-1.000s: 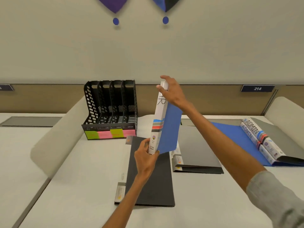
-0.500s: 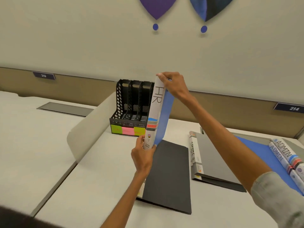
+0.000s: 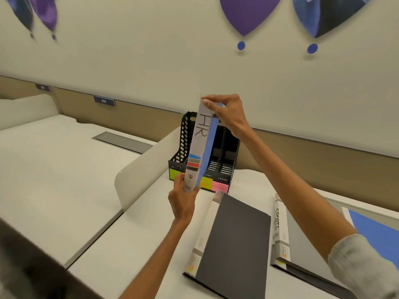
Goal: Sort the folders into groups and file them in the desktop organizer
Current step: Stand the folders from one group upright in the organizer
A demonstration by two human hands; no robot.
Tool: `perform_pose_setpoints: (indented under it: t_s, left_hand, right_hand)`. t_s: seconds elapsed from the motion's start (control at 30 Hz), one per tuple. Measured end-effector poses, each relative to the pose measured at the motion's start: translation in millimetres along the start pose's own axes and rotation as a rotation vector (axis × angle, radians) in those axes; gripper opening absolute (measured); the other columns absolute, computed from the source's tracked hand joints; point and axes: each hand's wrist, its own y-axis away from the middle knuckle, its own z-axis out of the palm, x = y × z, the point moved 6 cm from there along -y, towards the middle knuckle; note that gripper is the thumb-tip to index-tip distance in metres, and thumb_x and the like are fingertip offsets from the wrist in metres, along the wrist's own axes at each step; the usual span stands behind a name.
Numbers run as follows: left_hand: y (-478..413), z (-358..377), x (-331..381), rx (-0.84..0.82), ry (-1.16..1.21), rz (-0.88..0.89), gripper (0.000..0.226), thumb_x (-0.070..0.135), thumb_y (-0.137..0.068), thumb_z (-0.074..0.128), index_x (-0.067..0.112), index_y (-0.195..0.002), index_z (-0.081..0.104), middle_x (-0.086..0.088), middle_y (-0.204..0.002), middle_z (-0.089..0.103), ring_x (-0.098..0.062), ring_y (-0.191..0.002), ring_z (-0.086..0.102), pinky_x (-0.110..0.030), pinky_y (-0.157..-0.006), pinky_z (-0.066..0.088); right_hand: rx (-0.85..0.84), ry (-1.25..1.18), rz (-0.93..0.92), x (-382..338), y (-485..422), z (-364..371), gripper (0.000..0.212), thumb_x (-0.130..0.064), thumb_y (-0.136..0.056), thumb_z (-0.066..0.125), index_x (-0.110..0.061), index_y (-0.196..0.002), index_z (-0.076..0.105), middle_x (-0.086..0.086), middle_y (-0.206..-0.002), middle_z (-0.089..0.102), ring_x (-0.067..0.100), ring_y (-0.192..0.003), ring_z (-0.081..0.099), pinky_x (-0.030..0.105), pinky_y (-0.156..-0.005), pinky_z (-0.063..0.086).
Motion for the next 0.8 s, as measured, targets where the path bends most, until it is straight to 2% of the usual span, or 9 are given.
perform_pose_setpoints:
  t_s: [0.1, 0.2, 0.37, 0.57, 0.67, 0.8]
  left_hand:
    - [-17, -5, -7, 0.008, 0.025, 0.012, 0.062, 0.025, -0.077, 0.080, 0.020, -0.131, 0.051, -0.003, -0.129, 0.062, -0.029, -0.114, 0.061, -0.029, -0.084, 0.051]
    - [-35, -8, -15, 0.009, 0.020, 0.024, 0.063, 0.023, -0.078, 0.078, 0.019, -0.135, 0.051, -0.002, -0.130, 0.061, -0.026, -0.117, 0.060, -0.036, -0.090, 0.052]
    - [-80, -15, -41, 0.019, -0.001, 0.033, 0.063, 0.018, -0.077, 0.081, 0.015, -0.133, 0.054, -0.004, -0.125, 0.065, -0.024, -0.110, 0.064, -0.042, -0.087, 0.057]
    - [-140, -15, -65, -0.029, 0.006, 0.072, 0.061, 0.018, -0.075, 0.082, 0.015, -0.129, 0.055, -0.004, -0.122, 0.066, -0.022, -0.105, 0.066, -0.031, -0.084, 0.056]
    - [-167, -10, -79, -0.066, 0.013, 0.085, 0.059, 0.019, -0.076, 0.082, 0.017, -0.128, 0.054, -0.004, -0.121, 0.066, -0.019, -0.103, 0.066, -0.020, -0.080, 0.052]
    - [-199, 2, -95, -0.119, 0.012, 0.072, 0.062, 0.017, -0.074, 0.083, 0.014, -0.129, 0.053, -0.007, -0.121, 0.066, -0.023, -0.104, 0.066, -0.020, -0.079, 0.049]
  right_hand:
    - [0.006, -0.032, -0.037, 2, -10, 15, 0.020, -0.023, -0.086, 0.073, -0.010, -0.101, 0.077, 0.000, -0.108, 0.073, 0.008, -0.104, 0.067, 0.045, -0.088, 0.057]
    - [-0.008, -0.063, -0.052, 9, -24, 34, 0.018, -0.022, -0.086, 0.072, -0.011, -0.099, 0.077, -0.003, -0.109, 0.072, 0.011, -0.105, 0.067, 0.048, -0.088, 0.057]
    - [-0.016, -0.076, -0.036, 26, -50, 68, 0.017, -0.022, -0.086, 0.072, -0.012, -0.098, 0.077, -0.004, -0.112, 0.070, 0.012, -0.107, 0.065, 0.049, -0.090, 0.056]
    - [-0.013, -0.033, -0.024, 49, -91, 109, 0.018, -0.022, -0.086, 0.071, -0.011, -0.099, 0.077, -0.005, -0.115, 0.066, 0.015, -0.111, 0.061, 0.049, -0.087, 0.057]
    - [0.024, -0.005, -0.017, 65, -108, 122, 0.019, -0.022, -0.086, 0.071, -0.010, -0.100, 0.077, -0.003, -0.115, 0.066, 0.015, -0.111, 0.061, 0.049, -0.087, 0.057]
    - [0.059, 0.025, 0.003, 86, -125, 134, 0.018, -0.021, -0.088, 0.071, -0.010, -0.101, 0.077, 0.000, -0.119, 0.063, 0.015, -0.114, 0.057, 0.046, -0.087, 0.057]
